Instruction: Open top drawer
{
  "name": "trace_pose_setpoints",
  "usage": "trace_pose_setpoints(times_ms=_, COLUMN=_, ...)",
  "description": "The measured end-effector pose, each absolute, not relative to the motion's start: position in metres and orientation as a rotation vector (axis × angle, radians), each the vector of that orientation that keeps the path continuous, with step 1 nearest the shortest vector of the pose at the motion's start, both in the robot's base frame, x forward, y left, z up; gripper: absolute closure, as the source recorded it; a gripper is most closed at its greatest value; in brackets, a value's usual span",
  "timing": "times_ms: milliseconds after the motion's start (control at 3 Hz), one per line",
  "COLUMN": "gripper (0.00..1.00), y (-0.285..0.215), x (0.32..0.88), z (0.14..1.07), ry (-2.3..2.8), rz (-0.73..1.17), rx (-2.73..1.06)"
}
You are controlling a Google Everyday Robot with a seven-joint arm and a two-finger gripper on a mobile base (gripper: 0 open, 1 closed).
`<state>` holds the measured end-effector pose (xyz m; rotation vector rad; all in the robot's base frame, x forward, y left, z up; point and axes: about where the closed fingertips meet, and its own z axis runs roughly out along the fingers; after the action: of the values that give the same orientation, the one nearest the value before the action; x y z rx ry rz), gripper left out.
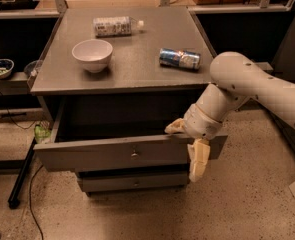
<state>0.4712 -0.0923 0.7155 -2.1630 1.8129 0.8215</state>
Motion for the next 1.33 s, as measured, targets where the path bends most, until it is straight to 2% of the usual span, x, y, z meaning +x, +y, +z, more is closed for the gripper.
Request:
trace_pose_setpoints(times_ms=667, gripper=0.00, y=-0.089, x=0.489, z=0.717, ry=1.908, rz=0.657, rx=-2.184)
trace_pose_setpoints(times_ms=1000, gripper=0.00, y=-0.089, x=0.489, z=0.717, ry=1.909, rz=0.657, rx=-2.184)
trace_pose_setpoints(times_ms=1333, gripper=0.00, y=-0.076, x=0.492, z=0.679, ry=1.971, rz=0.723, rx=-2.225)
